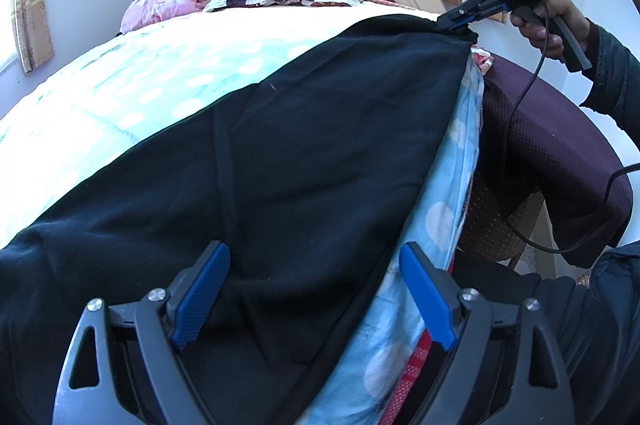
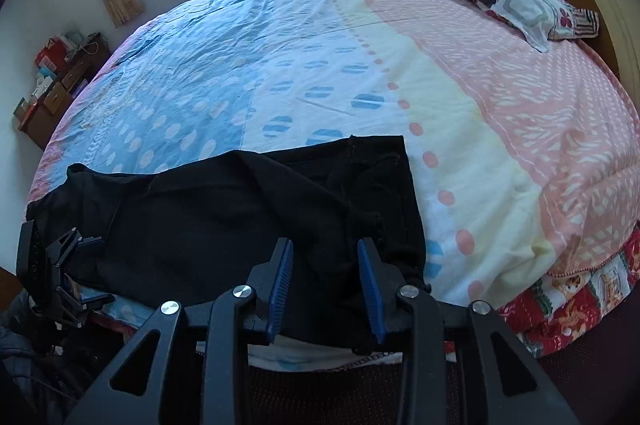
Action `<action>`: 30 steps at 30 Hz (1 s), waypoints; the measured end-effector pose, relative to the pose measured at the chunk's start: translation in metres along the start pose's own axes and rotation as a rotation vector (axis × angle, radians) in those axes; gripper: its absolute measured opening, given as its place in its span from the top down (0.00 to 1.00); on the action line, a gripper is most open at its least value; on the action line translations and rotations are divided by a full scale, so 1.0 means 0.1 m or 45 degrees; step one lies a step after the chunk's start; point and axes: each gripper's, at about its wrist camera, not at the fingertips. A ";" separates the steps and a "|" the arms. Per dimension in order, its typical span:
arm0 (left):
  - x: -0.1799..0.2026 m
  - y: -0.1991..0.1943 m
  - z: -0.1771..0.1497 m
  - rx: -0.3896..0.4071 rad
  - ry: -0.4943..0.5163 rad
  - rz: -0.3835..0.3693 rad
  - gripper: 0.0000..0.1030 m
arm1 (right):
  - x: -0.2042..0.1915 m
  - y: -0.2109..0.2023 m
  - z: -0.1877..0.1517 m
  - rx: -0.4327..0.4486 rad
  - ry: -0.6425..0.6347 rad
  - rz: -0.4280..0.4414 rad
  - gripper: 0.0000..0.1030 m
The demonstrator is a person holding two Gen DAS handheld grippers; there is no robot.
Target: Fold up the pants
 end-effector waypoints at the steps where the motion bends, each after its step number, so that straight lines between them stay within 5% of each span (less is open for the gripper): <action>1: 0.00 0.00 0.00 0.000 0.002 0.000 0.13 | 0.00 0.00 0.00 -0.002 -0.001 0.000 0.66; 13: 0.04 0.04 0.00 0.005 0.015 -0.001 0.10 | 0.27 -0.09 0.04 0.022 0.091 0.083 0.66; 26: 0.06 0.05 0.00 0.002 0.026 0.002 0.09 | 1.02 0.31 -0.01 0.012 0.651 0.662 0.66; 30: 0.02 -0.11 0.20 0.058 -0.111 -0.068 0.10 | 1.14 0.33 -0.08 0.047 0.749 0.740 0.66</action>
Point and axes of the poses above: each gripper's, at about its wrist camera, not at the fingertips, and y roughly the way its jaws point, x to its right, z to its top, and after that the axes turned 13 degrees about -y, right-handed
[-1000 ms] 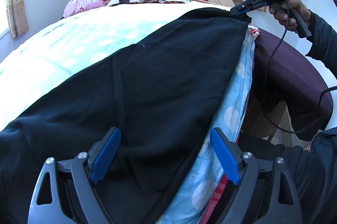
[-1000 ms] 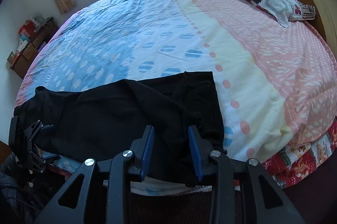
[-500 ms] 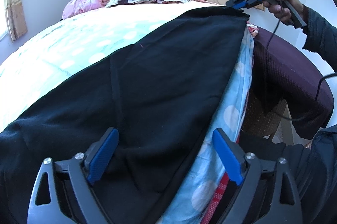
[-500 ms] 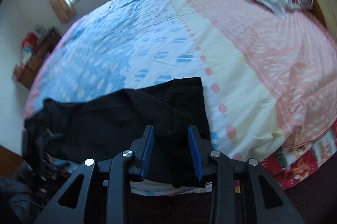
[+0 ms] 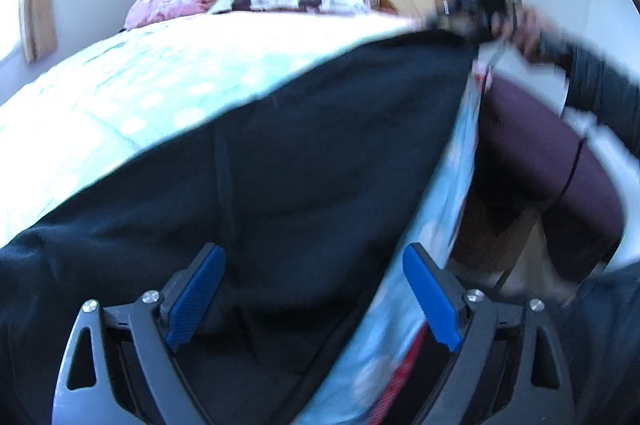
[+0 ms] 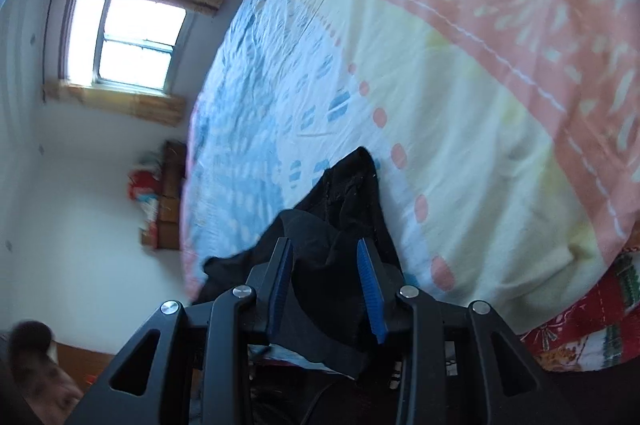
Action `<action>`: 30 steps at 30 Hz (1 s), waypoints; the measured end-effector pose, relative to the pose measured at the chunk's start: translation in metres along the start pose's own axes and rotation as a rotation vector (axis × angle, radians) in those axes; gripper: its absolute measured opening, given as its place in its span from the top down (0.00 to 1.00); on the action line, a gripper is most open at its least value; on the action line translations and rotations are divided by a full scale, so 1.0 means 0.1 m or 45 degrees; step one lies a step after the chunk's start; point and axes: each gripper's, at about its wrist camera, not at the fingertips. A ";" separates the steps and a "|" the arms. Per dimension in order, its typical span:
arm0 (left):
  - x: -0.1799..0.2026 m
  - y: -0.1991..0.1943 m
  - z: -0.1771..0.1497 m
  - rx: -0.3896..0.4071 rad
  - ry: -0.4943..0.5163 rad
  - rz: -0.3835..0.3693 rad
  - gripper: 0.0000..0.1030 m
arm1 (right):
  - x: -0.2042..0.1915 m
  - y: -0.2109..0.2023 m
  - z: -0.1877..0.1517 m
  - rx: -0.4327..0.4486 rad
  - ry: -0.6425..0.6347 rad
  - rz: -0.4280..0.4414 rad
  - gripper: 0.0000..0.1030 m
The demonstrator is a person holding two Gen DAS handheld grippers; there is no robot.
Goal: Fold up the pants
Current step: 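Grasp the folded pants edge again with the right tool and lift it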
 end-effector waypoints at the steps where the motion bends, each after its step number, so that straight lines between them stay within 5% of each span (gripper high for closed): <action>1: -0.01 -0.04 0.08 0.024 -0.021 -0.009 0.10 | 0.00 -0.02 0.00 0.007 0.000 0.011 0.66; 8: -0.12 0.37 0.54 -0.053 -0.036 0.106 0.10 | 0.06 -0.01 0.05 -0.011 0.029 0.024 0.66; 13: -0.10 0.63 0.53 -0.094 0.023 0.165 0.09 | 0.03 0.11 0.15 -0.035 -0.011 0.047 0.66; 16: -0.06 0.64 0.48 -0.084 0.076 0.197 0.07 | -0.04 0.20 0.20 -0.041 -0.073 0.024 0.79; 22: -0.09 0.64 0.46 -0.065 0.084 0.190 0.04 | -0.20 0.08 0.27 0.161 -0.229 -0.034 0.84; 25: -0.06 0.67 0.44 -0.063 0.102 0.192 0.01 | -0.23 0.21 0.28 0.116 -0.327 -0.298 0.83; 27: -0.05 0.66 0.42 -0.063 0.107 0.196 0.01 | -0.11 0.24 0.29 0.112 -0.284 -0.282 0.81; 30: -0.05 0.63 0.44 -0.066 0.093 0.192 0.01 | -0.07 0.06 0.25 0.176 -0.242 -0.321 0.63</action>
Point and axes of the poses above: each gripper's, at about its wrist camera, not at the fingertips, and y roughly the way its jaws point, x to its right, z to its top, and after that the axes turned 13 degrees about -y, right-handed
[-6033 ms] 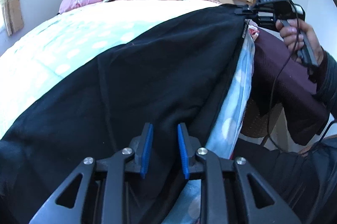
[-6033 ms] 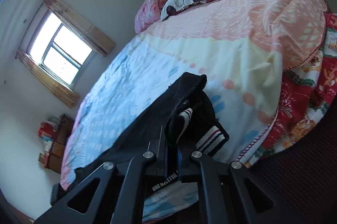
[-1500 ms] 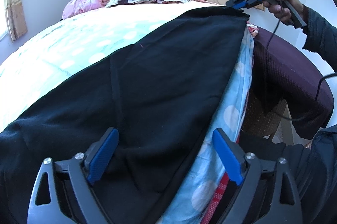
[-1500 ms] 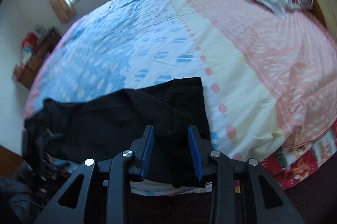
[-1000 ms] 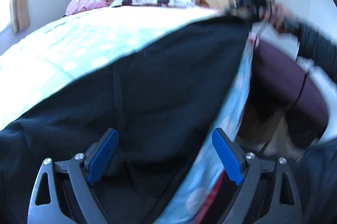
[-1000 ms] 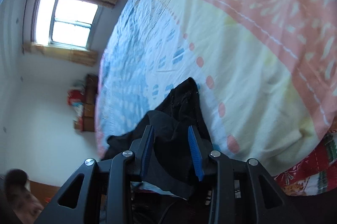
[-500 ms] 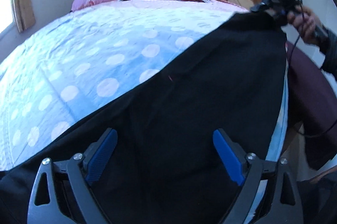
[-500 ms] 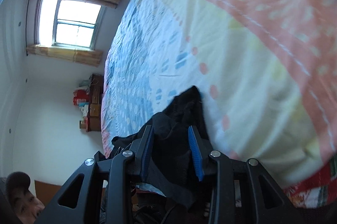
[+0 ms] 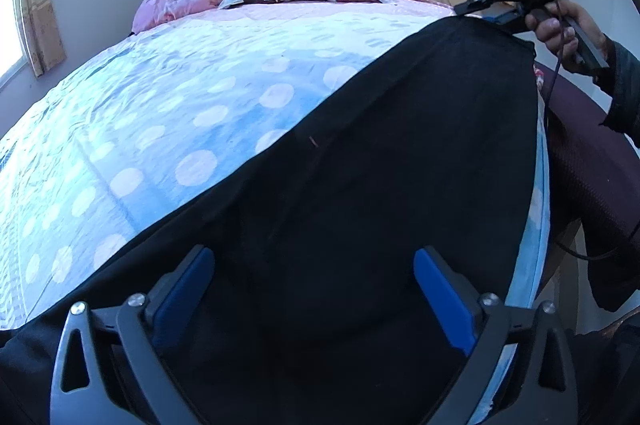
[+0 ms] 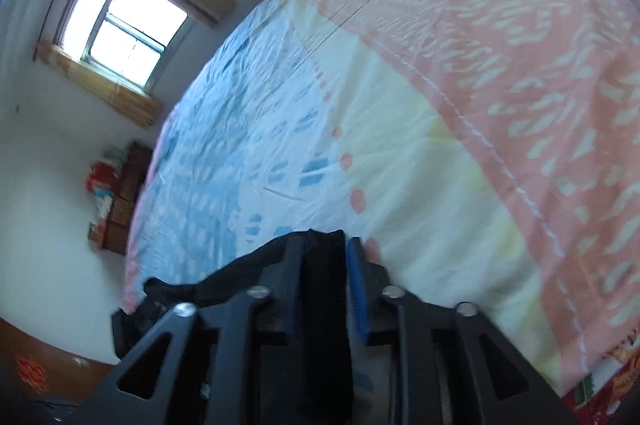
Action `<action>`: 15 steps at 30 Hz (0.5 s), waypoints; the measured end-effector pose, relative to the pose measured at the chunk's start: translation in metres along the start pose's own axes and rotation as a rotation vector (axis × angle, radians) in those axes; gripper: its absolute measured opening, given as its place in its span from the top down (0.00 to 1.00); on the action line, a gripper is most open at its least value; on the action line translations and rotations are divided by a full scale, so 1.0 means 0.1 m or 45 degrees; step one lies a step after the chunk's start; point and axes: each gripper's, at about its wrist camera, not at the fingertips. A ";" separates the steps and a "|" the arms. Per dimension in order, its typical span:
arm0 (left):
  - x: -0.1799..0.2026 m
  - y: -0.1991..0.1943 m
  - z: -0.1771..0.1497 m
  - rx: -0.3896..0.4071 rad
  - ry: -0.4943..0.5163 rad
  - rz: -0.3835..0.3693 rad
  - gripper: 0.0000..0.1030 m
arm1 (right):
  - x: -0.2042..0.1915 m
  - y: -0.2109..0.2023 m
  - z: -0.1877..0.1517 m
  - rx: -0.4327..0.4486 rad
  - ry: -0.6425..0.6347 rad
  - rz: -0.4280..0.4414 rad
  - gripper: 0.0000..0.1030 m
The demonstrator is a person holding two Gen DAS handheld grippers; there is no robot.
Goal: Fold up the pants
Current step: 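Grasp the folded pants edge again with the right tool and lift it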
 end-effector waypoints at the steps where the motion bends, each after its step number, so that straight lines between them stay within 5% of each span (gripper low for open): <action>1: 0.00 -0.02 0.00 0.001 -0.012 0.002 0.01 | 0.00 -0.11 -0.02 0.036 0.002 -0.066 0.57; 3: -0.02 -0.06 -0.01 0.005 -0.048 -0.012 0.01 | -0.04 -0.36 -0.10 0.121 -0.002 -0.148 0.56; 6: -0.02 -0.10 -0.06 0.009 -0.060 -0.016 0.01 | -0.31 -0.57 -0.27 0.211 -0.076 -0.013 0.56; 9: 0.02 -0.08 -0.12 0.014 -0.021 0.018 0.01 | -0.58 -0.49 -0.54 0.156 -0.163 0.125 0.56; 11: 0.03 -0.06 -0.16 0.022 0.006 0.032 0.00 | -0.55 -0.27 -0.68 0.038 -0.120 0.040 0.56; 15: 0.02 -0.18 -0.12 0.032 -0.036 0.041 0.01 | -0.46 -0.26 -0.78 0.115 -0.071 0.039 0.57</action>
Point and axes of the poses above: each gripper's, at about its wrist camera, not at the fingertips, and y roughly the way its jaws point, x to its right, z to its top, and after that the axes turned 13 degrees about -y, right-handed
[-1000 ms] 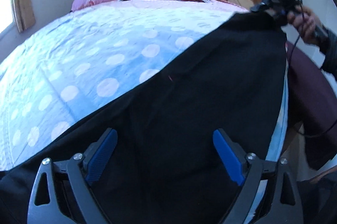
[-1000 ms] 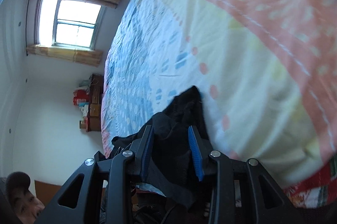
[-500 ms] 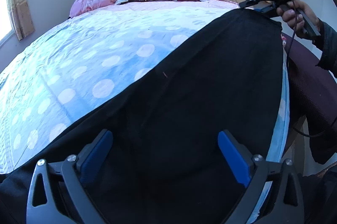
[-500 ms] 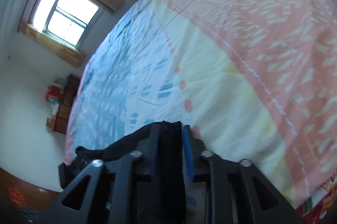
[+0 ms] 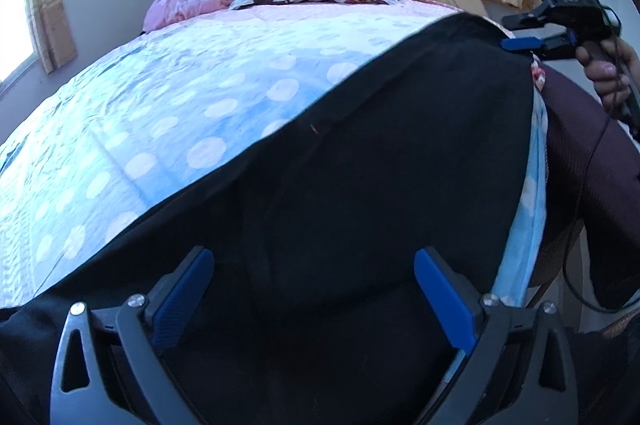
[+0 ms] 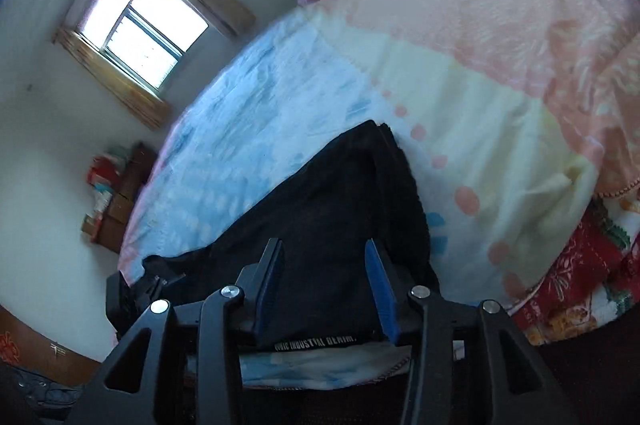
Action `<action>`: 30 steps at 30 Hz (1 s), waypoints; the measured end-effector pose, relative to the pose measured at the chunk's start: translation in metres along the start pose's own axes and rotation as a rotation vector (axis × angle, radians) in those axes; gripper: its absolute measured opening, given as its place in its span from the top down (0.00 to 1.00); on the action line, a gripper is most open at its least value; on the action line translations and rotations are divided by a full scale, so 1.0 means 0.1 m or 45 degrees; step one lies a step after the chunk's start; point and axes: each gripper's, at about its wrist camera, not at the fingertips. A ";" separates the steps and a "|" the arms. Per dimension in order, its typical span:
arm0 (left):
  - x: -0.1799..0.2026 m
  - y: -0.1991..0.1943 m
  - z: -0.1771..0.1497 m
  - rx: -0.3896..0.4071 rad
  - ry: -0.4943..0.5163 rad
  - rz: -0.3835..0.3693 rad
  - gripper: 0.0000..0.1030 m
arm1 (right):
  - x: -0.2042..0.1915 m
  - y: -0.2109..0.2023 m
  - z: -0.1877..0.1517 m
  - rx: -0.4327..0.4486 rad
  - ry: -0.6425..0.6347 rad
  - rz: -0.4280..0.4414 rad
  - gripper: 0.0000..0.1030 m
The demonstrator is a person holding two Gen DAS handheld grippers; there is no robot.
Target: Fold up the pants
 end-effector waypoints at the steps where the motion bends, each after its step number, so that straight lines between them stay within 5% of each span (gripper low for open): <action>1: -0.02 -0.07 0.00 0.021 -0.017 -0.009 0.01 | 0.01 -0.10 -0.01 0.045 0.034 0.020 0.57; 7: -0.23 -0.23 -0.08 0.072 -0.129 0.001 0.01 | 0.08 -0.58 -0.29 0.202 0.222 -0.079 0.57; 16: -0.30 -0.15 -0.19 0.022 -0.170 0.032 0.01 | 0.17 -0.23 -0.49 0.199 0.352 -0.053 0.57; 22: -0.42 -0.20 -0.25 0.028 -0.232 0.025 0.01 | 0.02 -0.33 -0.45 0.241 0.276 -0.095 0.85; 30: -0.38 -0.20 -0.24 0.027 -0.216 0.036 0.01 | -0.13 -0.23 -0.38 0.202 0.174 -0.138 0.88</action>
Point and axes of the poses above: each gripper's, at about its wrist camera, not at the fingertips, and y roughly the way its jaws point, x to its right, z to its top, and after that the axes turned 13 degrees about -y, right-handed
